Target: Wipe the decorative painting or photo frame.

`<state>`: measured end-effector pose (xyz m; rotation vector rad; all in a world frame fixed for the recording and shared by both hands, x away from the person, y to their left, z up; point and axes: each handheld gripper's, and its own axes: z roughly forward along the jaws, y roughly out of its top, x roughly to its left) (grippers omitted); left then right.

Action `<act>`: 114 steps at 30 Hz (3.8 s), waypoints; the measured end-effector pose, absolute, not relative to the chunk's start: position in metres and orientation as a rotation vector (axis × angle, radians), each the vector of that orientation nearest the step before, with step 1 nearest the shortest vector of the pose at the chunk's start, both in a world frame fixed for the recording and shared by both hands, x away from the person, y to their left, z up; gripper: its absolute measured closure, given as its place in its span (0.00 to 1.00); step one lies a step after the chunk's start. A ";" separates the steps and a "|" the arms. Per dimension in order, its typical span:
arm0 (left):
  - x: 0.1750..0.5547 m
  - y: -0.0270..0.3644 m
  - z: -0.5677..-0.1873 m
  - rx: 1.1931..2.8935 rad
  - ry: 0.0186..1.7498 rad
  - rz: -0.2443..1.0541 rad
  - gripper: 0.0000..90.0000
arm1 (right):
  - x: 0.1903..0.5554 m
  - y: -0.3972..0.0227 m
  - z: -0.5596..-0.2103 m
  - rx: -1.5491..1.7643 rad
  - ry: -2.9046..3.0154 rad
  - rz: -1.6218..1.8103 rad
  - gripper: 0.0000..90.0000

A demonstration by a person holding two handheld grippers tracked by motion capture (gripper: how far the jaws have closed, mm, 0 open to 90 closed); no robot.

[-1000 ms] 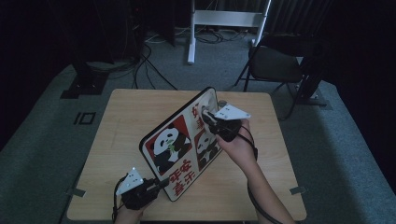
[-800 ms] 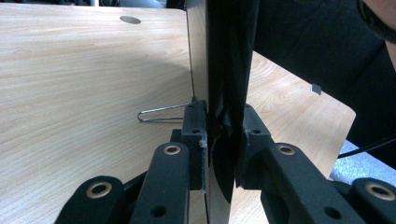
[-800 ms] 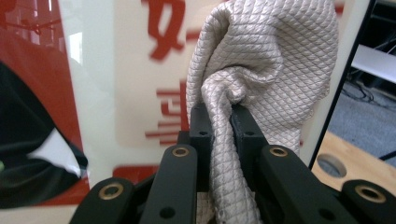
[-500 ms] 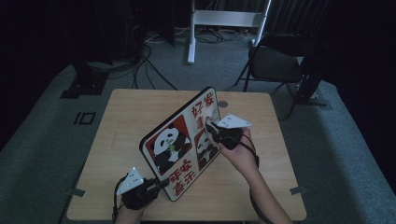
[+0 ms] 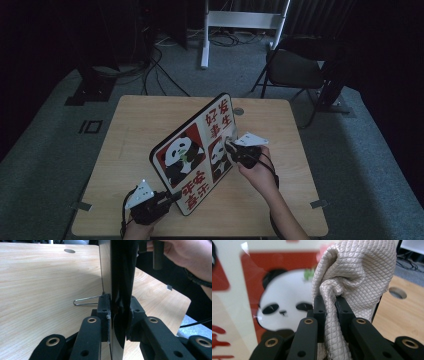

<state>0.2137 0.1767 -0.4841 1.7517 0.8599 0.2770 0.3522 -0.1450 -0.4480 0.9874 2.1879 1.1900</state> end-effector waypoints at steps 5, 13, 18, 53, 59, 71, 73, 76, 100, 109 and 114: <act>0.214 0.177 -0.484 1.753 0.859 0.274 0.86 | 0.351 -0.149 -0.461 1.020 2.207 1.169 0.90; 0.214 0.177 -0.484 1.752 0.859 0.269 0.86 | 0.348 -0.153 -0.485 1.069 2.245 1.125 0.90; 0.214 0.177 -0.484 1.751 0.859 0.270 0.86 | 0.345 -0.154 -0.498 1.095 2.265 1.099 0.90; 0.215 0.178 -0.485 1.740 0.866 0.261 0.86 | 0.332 -0.161 -0.441 1.038 2.129 1.281 0.91; 0.214 0.178 -0.485 1.740 0.867 0.265 0.86 | 0.324 -0.157 -0.404 0.960 2.057 1.367 0.91; 0.214 0.178 -0.485 1.739 0.872 0.270 0.87 | 0.326 -0.132 -0.339 0.794 1.971 1.442 0.91; 0.214 0.178 -0.484 1.742 0.871 0.276 0.87 | 0.327 -0.129 -0.334 0.783 1.969 1.449 0.91; 0.214 0.178 -0.484 1.744 0.872 0.280 0.87 | 0.330 -0.119 -0.322 0.750 1.957 1.456 0.91; 0.215 0.179 -0.484 1.757 0.868 0.287 0.87 | 0.343 -0.096 -0.343 0.727 2.022 1.365 0.90; 0.214 0.178 -0.484 1.762 0.868 0.291 0.86 | 0.339 -0.100 -0.371 0.748 2.072 1.323 0.91; 0.215 0.178 -0.484 1.761 0.865 0.285 0.86 | 0.338 -0.106 -0.382 0.768 2.083 1.308 0.90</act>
